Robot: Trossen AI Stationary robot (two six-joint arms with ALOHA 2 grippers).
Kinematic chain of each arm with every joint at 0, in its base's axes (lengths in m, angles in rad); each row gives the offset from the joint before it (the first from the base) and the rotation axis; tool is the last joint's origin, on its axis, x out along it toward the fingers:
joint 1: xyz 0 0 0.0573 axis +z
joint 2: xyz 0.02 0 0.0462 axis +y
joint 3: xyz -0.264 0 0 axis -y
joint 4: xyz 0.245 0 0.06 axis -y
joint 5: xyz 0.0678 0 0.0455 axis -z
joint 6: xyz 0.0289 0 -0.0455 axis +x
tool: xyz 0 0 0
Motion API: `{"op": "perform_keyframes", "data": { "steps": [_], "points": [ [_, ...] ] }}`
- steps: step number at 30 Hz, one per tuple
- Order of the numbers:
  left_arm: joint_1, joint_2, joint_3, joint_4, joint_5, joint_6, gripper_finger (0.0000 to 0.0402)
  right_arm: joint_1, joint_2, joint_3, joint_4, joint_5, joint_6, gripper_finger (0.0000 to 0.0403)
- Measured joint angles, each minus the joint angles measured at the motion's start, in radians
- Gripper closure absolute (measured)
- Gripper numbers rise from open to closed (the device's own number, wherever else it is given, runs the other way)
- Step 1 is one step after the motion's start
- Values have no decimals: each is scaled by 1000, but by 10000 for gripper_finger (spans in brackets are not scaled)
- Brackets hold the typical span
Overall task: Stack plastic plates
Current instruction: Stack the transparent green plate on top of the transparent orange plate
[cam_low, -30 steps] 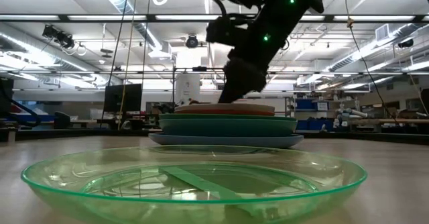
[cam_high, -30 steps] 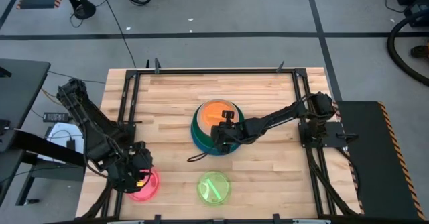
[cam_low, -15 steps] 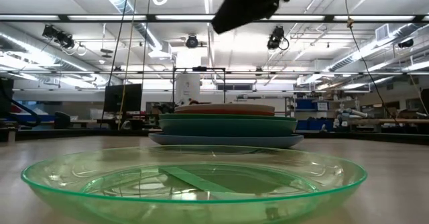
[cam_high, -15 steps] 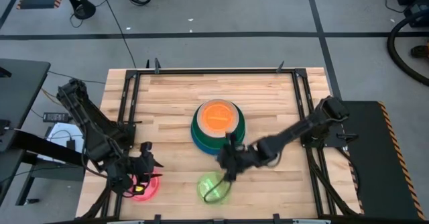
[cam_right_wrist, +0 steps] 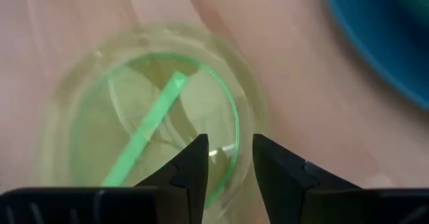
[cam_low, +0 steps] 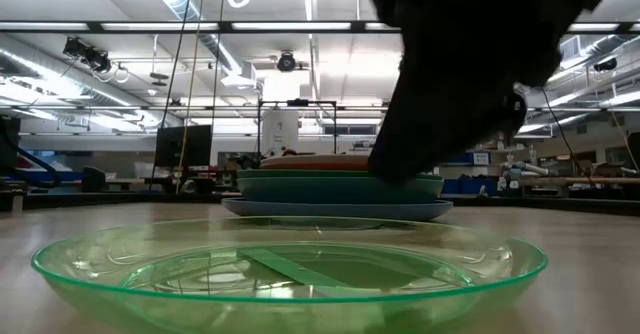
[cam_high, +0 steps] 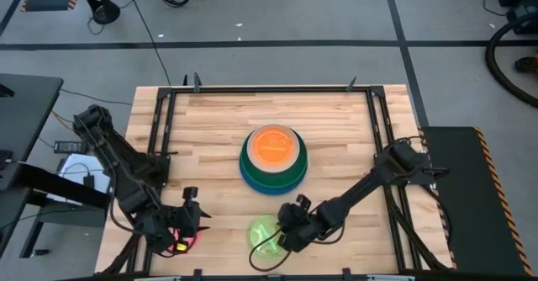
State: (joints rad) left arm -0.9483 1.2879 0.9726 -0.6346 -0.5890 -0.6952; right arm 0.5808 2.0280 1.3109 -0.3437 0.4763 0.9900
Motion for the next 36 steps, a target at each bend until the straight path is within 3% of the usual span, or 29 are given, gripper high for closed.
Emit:
{"op": "perform_keyframes", "data": {
  "steps": [6, 17, 25, 30, 36],
  "points": [
    [3, 41, 0, 25, 9, -45, 260, 0, 63, 0, 59, 30, -67, 277],
    [1, 56, 0, 40, 12, -95, 260, -24, 58, -7, 74, 72, -219, 277],
    [1, 56, 0, 38, 12, -95, 260, -67, 81, -61, 223, -57, -326, 288],
    [1, 56, 0, 37, 12, -97, 260, -67, 92, -59, 242, -62, -370, 318],
    [1, 56, 0, 46, 12, -111, 260, -73, 87, -52, 237, -53, -330, 389]
  ]
}}
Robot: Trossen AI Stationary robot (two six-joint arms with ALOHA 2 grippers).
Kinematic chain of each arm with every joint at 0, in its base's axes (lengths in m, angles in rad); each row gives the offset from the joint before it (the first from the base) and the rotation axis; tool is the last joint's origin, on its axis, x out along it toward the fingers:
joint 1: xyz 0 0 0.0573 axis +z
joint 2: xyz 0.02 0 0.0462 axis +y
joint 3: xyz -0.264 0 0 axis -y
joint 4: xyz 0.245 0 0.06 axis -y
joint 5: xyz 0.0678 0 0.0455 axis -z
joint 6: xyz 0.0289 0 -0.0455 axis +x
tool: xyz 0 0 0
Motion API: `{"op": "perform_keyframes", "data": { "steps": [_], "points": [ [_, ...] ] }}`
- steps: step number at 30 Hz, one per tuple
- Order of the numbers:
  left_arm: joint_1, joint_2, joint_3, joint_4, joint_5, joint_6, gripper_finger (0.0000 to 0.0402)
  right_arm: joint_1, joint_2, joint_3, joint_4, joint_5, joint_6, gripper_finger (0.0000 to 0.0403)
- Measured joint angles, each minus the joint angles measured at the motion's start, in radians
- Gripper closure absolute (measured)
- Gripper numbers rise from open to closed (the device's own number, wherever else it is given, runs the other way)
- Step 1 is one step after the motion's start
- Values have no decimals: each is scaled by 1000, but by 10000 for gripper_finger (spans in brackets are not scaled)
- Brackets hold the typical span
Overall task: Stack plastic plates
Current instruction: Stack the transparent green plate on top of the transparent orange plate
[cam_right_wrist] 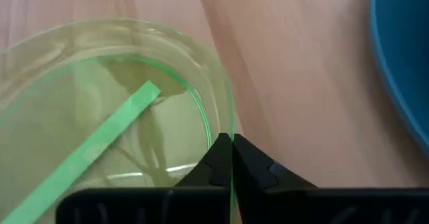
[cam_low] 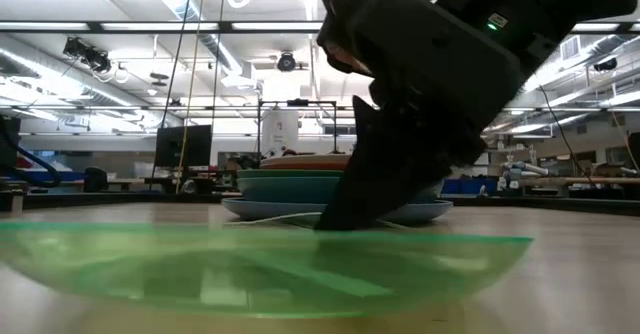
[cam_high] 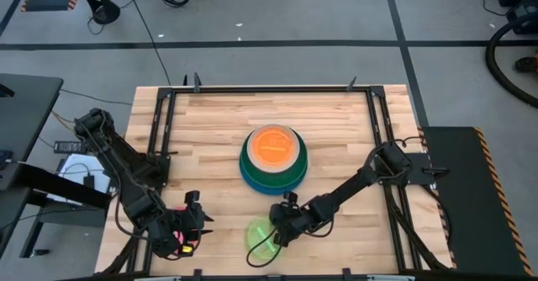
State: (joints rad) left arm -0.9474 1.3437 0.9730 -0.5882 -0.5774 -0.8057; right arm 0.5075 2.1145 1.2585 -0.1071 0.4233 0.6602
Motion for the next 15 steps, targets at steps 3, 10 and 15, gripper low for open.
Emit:
{"op": "perform_keyframes", "data": {
  "steps": [3, 10, 15],
  "points": [
    [0, 0, 0, 3, 0, -2, 260, -9, -19, 1, -4, -17, 29, 393],
    [-12, 0, 0, 15, 0, -2, 260, -63, -188, 0, -132, 28, 62, 397],
    [-47, 0, 0, 41, 0, -2, 260, -170, -374, 2, -341, 139, 79, 399]
  ]
}}
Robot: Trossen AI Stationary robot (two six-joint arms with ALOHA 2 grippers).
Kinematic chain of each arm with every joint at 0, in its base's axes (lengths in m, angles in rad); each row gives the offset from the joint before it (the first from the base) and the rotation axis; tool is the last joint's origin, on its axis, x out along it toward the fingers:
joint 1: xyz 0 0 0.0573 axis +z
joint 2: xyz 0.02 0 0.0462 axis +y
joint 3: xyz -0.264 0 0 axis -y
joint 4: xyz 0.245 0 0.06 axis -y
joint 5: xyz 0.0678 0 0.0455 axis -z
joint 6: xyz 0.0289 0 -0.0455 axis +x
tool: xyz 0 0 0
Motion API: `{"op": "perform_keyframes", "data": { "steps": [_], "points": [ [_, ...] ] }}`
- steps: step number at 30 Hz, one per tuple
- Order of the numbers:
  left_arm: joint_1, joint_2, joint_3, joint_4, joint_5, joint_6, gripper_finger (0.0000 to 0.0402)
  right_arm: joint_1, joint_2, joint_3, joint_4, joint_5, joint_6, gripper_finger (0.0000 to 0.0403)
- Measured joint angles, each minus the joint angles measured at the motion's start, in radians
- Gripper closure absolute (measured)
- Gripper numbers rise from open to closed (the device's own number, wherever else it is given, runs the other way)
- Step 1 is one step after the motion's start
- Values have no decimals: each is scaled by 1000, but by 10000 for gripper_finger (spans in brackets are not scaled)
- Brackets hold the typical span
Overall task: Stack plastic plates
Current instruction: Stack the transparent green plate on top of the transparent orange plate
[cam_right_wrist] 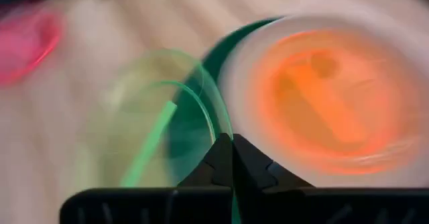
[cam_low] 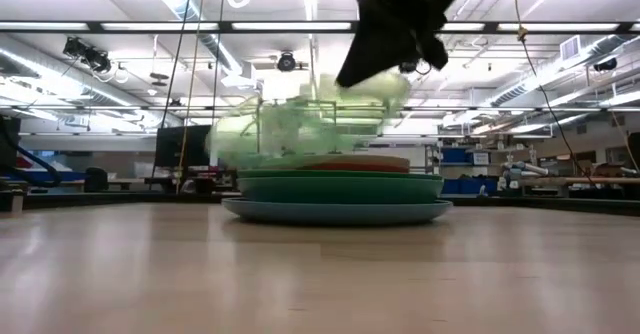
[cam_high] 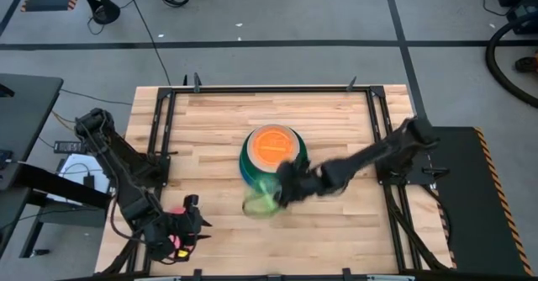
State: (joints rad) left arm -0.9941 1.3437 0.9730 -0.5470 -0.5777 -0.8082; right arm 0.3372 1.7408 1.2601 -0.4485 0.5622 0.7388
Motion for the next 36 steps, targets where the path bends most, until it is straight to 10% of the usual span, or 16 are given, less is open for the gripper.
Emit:
{"op": "perform_keyframes", "data": {
  "steps": [13, 29, 36],
  "points": [
    [-107, 20, 0, 106, -2, -7, 260, -355, -118, -2, -114, -7, -35, 399],
    [-172, 147, 1, 88, -51, -228, 260, -432, -108, -329, 358, -142, 110, 395],
    [-169, 172, 2, 78, 102, -378, 260, -432, -109, -353, 322, -114, 84, 351]
  ]
}}
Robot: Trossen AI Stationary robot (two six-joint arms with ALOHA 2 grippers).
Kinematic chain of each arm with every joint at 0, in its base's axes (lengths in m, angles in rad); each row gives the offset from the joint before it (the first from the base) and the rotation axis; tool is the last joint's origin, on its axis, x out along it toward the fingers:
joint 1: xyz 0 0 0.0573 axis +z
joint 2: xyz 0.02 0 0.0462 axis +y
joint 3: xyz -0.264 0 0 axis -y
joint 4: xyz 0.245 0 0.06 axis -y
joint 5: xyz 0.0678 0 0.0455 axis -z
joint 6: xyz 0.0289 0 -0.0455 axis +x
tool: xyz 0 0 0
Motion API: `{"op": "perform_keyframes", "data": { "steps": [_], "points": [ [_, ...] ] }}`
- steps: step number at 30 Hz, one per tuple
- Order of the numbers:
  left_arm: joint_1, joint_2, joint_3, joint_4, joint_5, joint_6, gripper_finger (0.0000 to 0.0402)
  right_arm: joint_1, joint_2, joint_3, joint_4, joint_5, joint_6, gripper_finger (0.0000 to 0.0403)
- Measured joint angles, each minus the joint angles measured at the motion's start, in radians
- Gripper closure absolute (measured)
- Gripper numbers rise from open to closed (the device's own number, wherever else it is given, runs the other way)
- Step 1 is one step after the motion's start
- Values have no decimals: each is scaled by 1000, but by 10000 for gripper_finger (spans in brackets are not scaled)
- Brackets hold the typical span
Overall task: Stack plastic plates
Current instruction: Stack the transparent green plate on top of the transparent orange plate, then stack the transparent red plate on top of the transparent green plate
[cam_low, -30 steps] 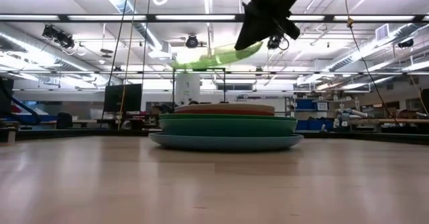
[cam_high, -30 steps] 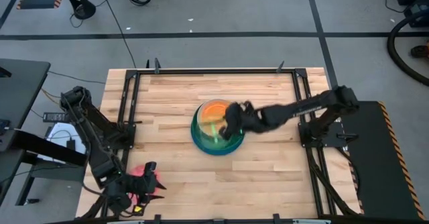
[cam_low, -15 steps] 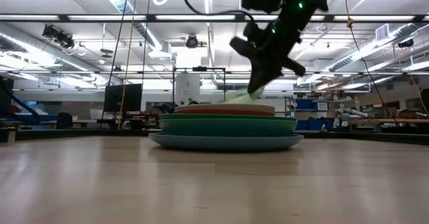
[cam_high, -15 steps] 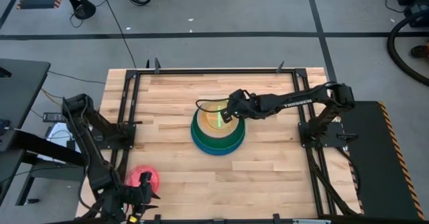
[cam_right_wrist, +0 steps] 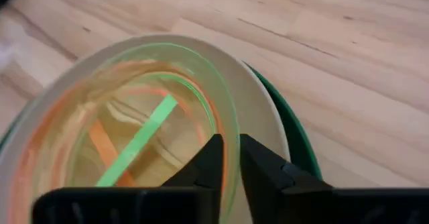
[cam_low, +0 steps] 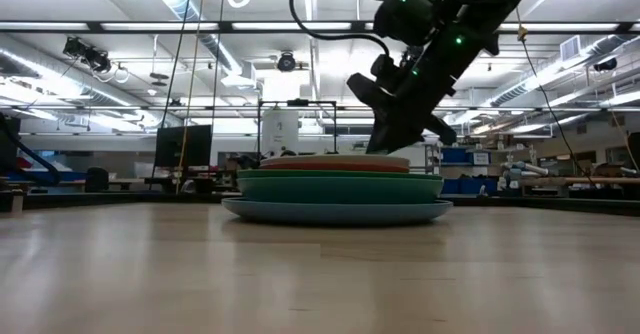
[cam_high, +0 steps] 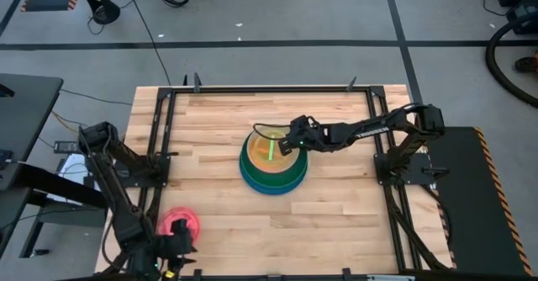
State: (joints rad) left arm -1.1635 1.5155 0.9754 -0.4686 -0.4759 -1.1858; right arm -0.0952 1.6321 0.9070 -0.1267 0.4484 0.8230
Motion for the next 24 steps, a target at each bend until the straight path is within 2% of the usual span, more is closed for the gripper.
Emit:
{"op": "perform_keyframes", "data": {
  "steps": [3, 6, 10, 12, 15, 18, 24],
  "points": [
    [21, 1, 34, -15, 78, -70, 263, 0, -12, 9, -36, 3, -62, 316],
    [29, 3, 110, -52, 101, -87, 277, 1, -37, 41, -90, 47, -105, 278],
    [15, 44, 165, -164, -11, -132, 296, 43, -93, 58, -105, 167, -200, 234],
    [9, 83, 163, -219, -27, -178, 299, 78, -124, 58, -102, 234, -247, 219],
    [8, 155, 163, -313, -28, -301, 298, 137, -165, 58, -105, 308, -288, 205],
    [13, 216, 163, -364, 18, -402, 287, 204, -195, 58, -102, 354, -293, 201],
    [70, 284, 163, -383, 37, -615, 234, 331, -207, 58, -83, 469, -304, 208]
  ]
}}
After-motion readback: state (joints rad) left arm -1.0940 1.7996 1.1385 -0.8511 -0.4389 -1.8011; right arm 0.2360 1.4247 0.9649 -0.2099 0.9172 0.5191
